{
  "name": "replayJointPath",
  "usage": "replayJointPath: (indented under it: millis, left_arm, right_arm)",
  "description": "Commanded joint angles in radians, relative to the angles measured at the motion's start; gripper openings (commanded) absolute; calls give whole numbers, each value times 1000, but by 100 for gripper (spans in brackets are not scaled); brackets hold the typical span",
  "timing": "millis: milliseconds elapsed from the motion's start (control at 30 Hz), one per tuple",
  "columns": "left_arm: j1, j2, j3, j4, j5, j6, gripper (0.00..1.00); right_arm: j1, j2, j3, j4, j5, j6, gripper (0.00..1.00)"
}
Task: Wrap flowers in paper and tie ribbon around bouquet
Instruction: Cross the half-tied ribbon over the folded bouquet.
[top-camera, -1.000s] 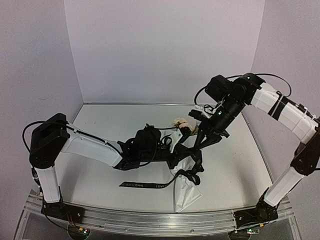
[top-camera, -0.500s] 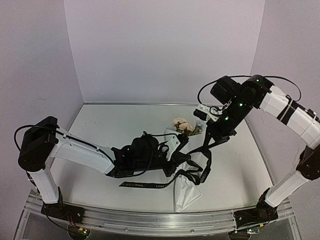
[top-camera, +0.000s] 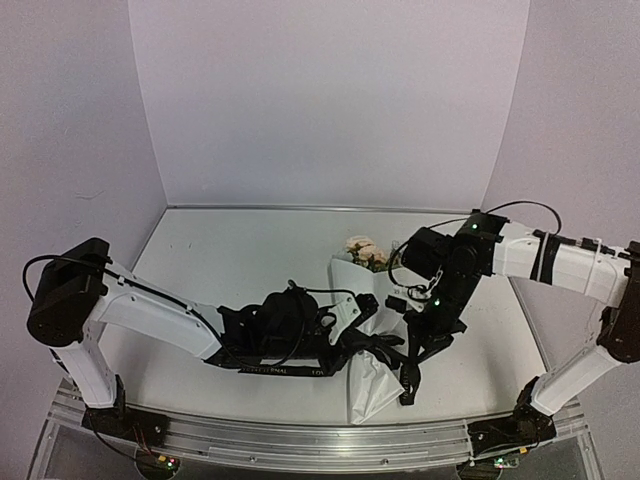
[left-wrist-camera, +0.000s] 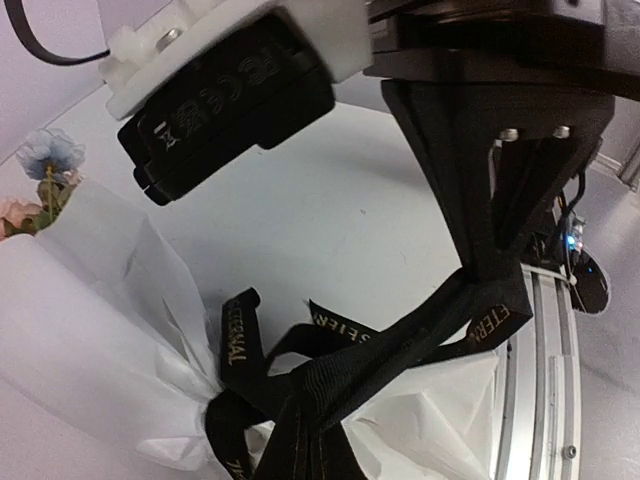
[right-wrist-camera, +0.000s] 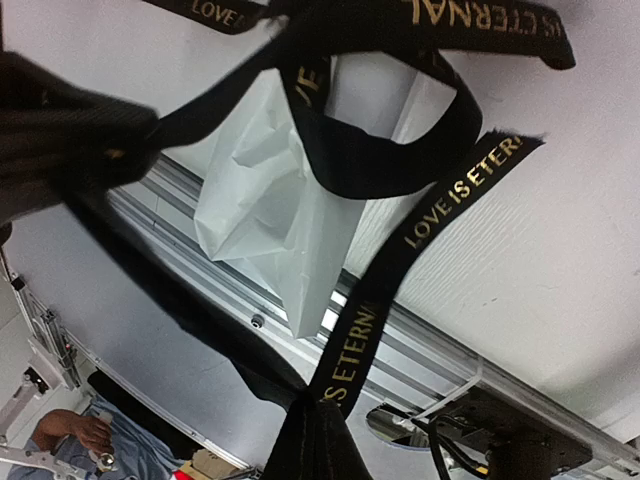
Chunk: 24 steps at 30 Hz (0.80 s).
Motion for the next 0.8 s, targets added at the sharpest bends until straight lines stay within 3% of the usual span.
replayJointPath:
  millis: [0, 433, 600, 767]
  left_arm:
    - [16, -26, 7, -83, -72, 14, 0]
    - [17, -49, 1, -95, -129, 66, 0]
    - [17, -52, -7, -95, -118, 51, 0]
    - [17, -57, -11, -90, -126, 49, 0]
  right_arm:
    - [7, -58, -123, -157, 13, 139, 3]
    - [-21, -204, -231, 36, 256, 203, 58]
    - [-114, -271, -371, 238, 250, 309, 63]
    - [-151, -245, -447, 379, 228, 369, 61]
